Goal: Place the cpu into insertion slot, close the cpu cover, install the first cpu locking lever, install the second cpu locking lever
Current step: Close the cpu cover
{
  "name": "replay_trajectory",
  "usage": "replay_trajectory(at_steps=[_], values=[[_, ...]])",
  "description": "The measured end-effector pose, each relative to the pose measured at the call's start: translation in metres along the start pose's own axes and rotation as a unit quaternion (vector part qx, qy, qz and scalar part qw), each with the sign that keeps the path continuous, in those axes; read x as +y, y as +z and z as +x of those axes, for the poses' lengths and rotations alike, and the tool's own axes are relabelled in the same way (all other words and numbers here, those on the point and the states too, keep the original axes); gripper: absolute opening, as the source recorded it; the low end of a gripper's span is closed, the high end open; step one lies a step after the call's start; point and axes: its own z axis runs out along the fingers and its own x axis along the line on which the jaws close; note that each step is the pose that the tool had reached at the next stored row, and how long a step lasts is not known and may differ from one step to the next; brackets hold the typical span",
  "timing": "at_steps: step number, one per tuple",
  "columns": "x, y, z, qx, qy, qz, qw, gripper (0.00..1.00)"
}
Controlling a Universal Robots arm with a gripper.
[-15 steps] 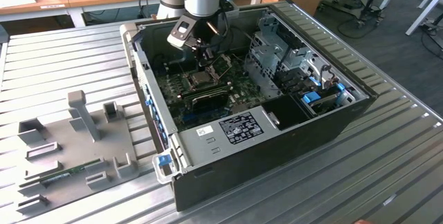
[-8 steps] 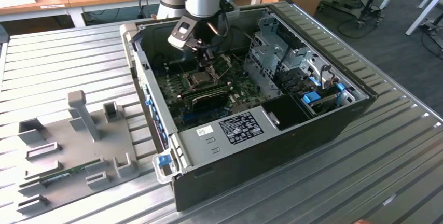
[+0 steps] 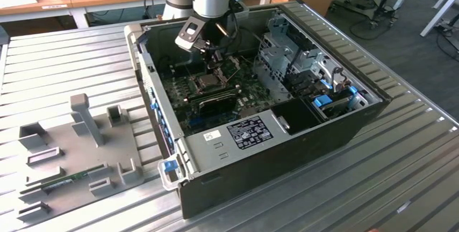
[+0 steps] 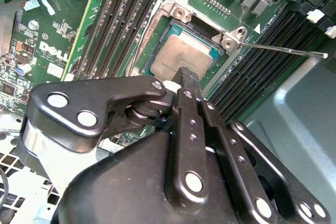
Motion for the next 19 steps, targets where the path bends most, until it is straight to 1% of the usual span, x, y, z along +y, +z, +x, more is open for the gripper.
replay_trajectory(at_steps=[8,13,17,19], values=[[0.0001,0.0005,0.0001,0.0001,0.0,0.0,1.0,0.1],[-0.0002,0.0072,0.0002,0.0,0.0,0.0,1.0,0.1],[-0.0003,0.0098,0.0002,0.0,0.0,0.0,1.0,0.1],[-0.0004,0.0122,0.0002,0.0,0.0,0.0,1.0,0.1]])
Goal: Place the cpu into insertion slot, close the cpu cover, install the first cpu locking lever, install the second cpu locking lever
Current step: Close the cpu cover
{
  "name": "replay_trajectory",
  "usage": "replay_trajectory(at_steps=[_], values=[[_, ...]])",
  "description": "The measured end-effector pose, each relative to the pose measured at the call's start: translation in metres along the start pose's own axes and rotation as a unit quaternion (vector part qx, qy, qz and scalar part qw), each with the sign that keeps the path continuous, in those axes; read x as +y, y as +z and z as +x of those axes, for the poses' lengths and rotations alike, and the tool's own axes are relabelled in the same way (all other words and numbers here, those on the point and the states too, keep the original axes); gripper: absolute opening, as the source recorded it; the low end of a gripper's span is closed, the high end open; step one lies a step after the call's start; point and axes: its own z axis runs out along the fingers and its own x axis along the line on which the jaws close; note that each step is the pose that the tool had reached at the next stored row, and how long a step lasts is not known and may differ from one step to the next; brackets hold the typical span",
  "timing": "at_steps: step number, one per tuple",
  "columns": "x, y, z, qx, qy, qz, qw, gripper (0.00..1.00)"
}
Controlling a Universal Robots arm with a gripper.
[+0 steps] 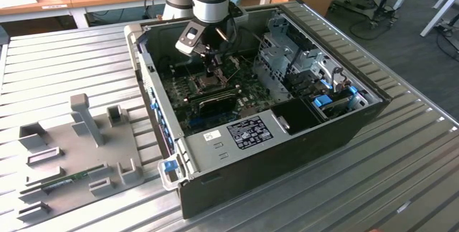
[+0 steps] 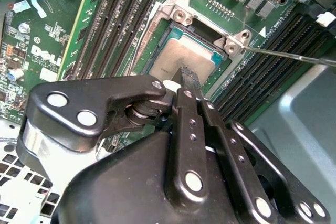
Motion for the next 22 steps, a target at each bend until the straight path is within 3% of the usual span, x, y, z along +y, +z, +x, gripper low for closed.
replay_trajectory(at_steps=[9,22], values=[[-0.0005,0.0087,0.0002,0.0,0.0,0.0,1.0,0.1],[-0.0014,0.0095,0.0002,0.0001,0.0,0.0,1.0,0.1]])
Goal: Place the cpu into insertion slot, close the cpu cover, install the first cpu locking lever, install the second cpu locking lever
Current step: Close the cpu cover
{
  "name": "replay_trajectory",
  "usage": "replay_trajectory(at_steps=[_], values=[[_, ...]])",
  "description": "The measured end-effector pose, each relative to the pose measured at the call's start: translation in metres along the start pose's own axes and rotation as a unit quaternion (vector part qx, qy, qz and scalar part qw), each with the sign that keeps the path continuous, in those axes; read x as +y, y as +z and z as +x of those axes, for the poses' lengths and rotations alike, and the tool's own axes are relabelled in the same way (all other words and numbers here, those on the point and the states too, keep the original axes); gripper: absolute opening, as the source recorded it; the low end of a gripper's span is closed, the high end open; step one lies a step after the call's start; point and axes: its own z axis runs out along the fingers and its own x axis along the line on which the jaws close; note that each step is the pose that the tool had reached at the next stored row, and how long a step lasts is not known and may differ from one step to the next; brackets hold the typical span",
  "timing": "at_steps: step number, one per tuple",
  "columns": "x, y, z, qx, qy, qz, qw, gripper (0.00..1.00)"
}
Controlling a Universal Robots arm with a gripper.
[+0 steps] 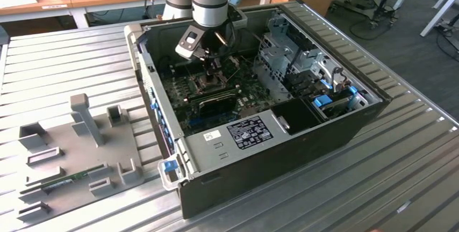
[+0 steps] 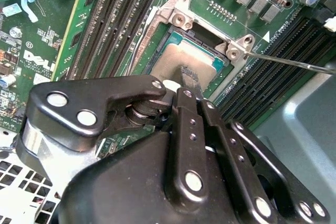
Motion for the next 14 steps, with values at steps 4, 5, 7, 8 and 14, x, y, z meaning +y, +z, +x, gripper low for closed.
replay_trajectory(at_steps=[4,5,7,8,14], values=[[-0.0001,0.0021,0.0001,0.0,0.0,0.0,1.0,0.1],[-0.0002,0.0025,0.0001,-0.0001,0.0,0.0001,1.0,0.1],[-0.0002,0.0027,0.0,-0.0002,0.0,0.0001,1.0,0.1],[-0.0002,0.0027,0.0,-0.0002,0.0,0.0001,1.0,0.1],[-0.0003,0.0038,0.0,-0.0002,0.0,0.0002,1.0,0.1]])
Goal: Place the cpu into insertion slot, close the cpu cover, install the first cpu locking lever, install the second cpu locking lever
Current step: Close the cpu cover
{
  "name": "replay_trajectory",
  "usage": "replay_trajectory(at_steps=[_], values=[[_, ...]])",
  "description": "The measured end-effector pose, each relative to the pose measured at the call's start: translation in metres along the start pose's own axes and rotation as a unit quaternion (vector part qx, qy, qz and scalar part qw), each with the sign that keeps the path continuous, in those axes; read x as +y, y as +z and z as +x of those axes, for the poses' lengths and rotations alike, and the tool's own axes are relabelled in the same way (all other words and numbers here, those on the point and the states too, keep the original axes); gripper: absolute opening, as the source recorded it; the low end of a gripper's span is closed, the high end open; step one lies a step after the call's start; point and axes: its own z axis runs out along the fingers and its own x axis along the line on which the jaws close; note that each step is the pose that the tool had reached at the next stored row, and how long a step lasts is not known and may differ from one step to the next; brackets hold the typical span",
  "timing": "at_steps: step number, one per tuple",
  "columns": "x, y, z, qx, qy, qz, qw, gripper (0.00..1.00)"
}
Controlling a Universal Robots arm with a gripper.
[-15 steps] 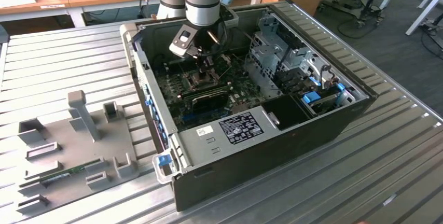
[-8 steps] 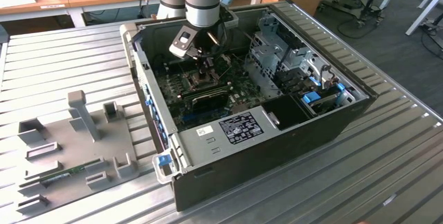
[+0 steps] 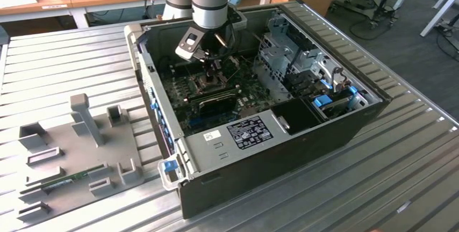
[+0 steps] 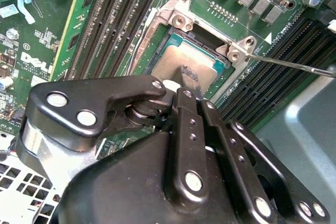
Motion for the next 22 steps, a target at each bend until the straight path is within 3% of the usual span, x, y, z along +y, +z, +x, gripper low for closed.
replay_trajectory(at_steps=[18,22], values=[[0.0,0.0015,0.0001,0.0001,0.0,-0.0001,1.0,0.1],[0.0003,-0.0006,0.0003,0.0011,0.0,-0.0007,1.0,0.1]])
